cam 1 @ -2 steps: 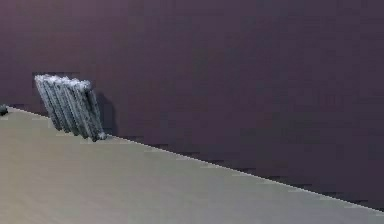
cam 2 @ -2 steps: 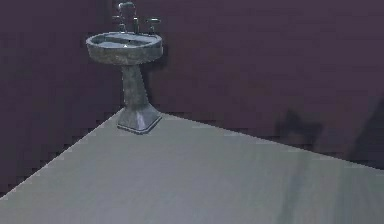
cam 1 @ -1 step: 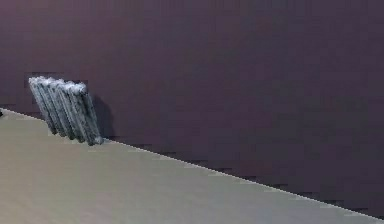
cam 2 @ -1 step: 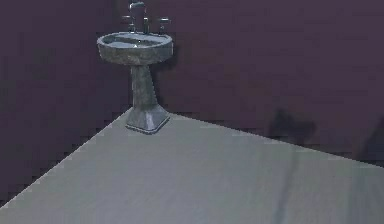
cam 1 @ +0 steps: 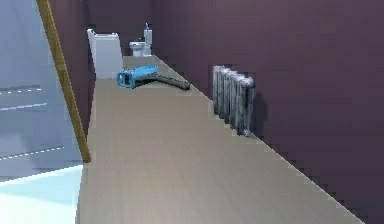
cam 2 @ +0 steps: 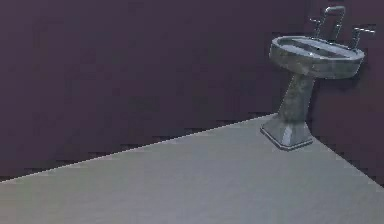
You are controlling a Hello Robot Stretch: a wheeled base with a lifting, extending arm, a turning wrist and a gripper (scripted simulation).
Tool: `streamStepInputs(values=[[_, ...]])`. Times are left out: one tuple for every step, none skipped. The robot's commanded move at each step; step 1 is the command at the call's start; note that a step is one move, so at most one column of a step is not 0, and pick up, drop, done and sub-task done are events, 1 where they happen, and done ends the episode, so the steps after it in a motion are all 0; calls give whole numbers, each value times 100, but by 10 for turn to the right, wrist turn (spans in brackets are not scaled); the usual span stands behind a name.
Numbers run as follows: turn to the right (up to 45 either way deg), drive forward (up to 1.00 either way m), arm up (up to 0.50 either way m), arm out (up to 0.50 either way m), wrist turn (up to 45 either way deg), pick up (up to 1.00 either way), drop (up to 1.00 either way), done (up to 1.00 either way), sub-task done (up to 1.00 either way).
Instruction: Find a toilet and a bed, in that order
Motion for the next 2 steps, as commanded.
streamStepInputs(values=[[-150, 0, 0, 0, 0, 0, 0, 0, 0], [0, 100, 0, 0, 0, 0, 0, 0, 0]])
